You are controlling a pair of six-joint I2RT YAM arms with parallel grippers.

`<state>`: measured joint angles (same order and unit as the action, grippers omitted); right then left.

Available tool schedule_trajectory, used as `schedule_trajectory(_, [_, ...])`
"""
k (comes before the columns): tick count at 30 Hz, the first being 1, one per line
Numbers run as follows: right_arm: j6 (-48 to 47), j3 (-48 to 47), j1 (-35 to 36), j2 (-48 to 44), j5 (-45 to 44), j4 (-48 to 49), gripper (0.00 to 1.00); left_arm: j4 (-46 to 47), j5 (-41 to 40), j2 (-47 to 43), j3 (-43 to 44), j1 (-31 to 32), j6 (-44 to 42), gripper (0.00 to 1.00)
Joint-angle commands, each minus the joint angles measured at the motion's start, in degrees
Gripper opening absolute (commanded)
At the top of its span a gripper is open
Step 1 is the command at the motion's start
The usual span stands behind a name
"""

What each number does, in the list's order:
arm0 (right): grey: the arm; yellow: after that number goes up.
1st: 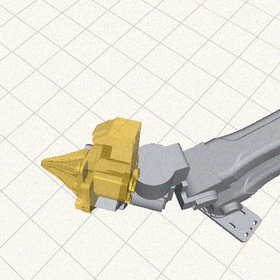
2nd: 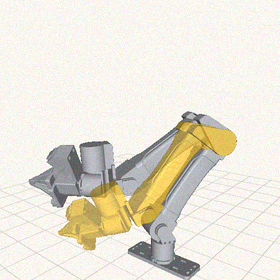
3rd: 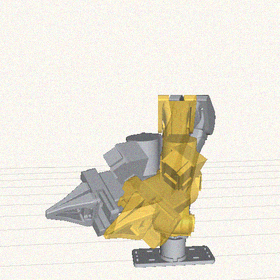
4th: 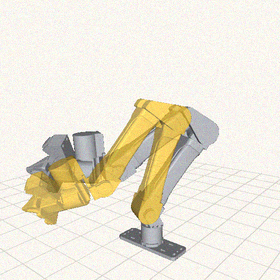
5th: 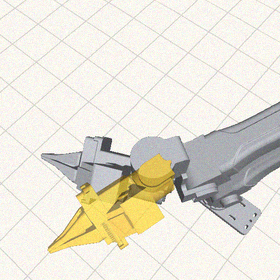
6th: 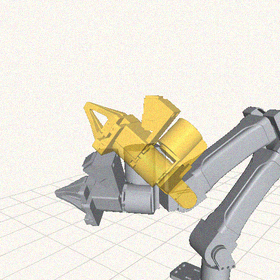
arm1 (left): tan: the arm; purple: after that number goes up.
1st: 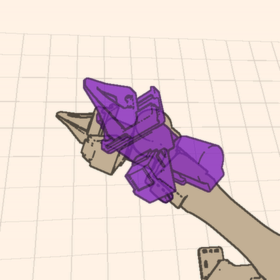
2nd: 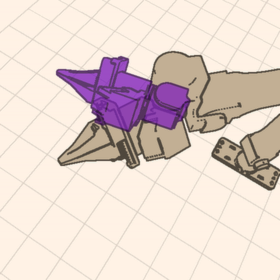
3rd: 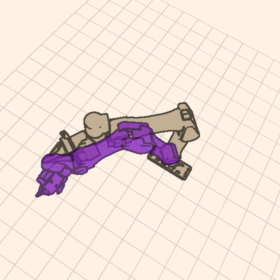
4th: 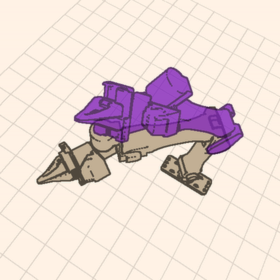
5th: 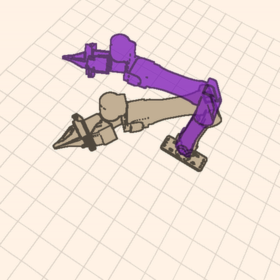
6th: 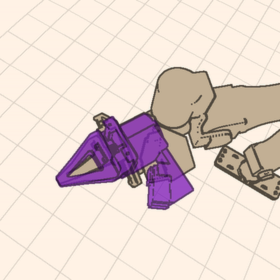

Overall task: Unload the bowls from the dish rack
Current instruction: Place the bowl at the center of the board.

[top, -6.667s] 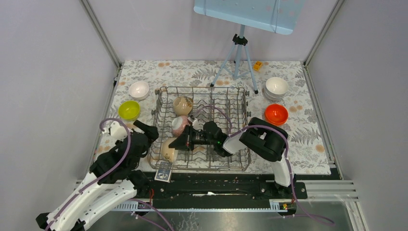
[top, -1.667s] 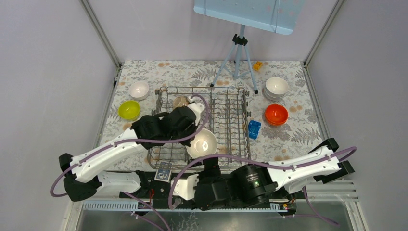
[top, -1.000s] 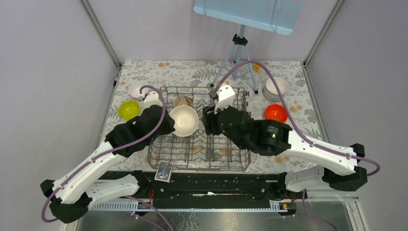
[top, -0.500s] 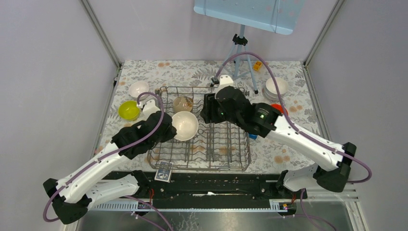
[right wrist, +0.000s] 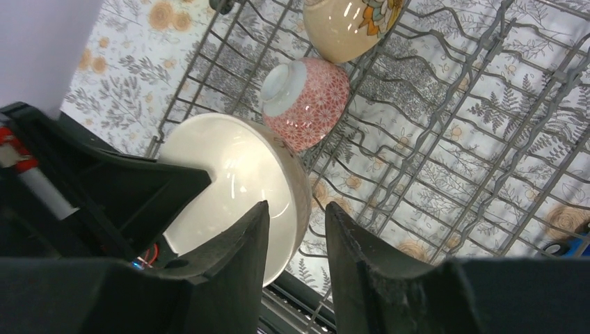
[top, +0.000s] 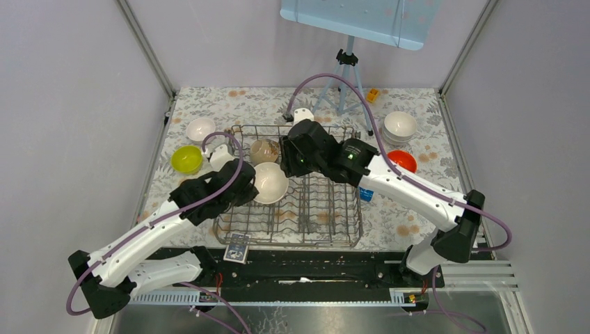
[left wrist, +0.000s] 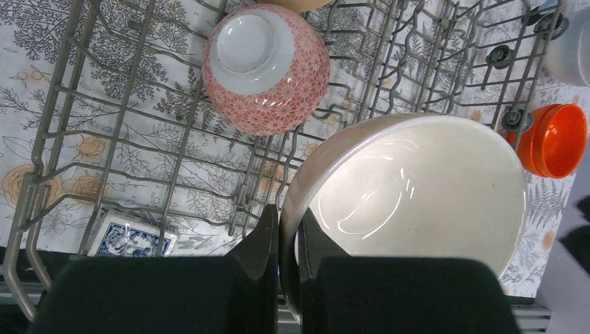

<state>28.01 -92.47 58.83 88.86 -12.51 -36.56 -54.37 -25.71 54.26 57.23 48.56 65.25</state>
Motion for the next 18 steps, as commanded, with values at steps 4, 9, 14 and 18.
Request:
schedule_trajectory(4, [-2.9,-1.6,0.3,2.7,-0.7,-2.9,0.44,4.1,-0.4,-0.6,4.6,-0.1,2.2,0.0])
schedule_trajectory(9, [-3.6,-1.2,0.3,3.3,-0.8,-3.3,0.41,4.1,0.4,0.0,5.4,-0.1,2.2,0.0])
schedule_trajectory(14, [-4.0,-0.7,0.4,3.7,-0.4,-3.5,0.35,4.1,0.5,0.2,5.8,-0.1,2.5,0.0])
schedule_trajectory(18, [-4.2,-0.1,0.4,4.0,-0.5,-3.7,0.34,4.1,0.7,0.7,6.2,-0.1,2.7,0.0])
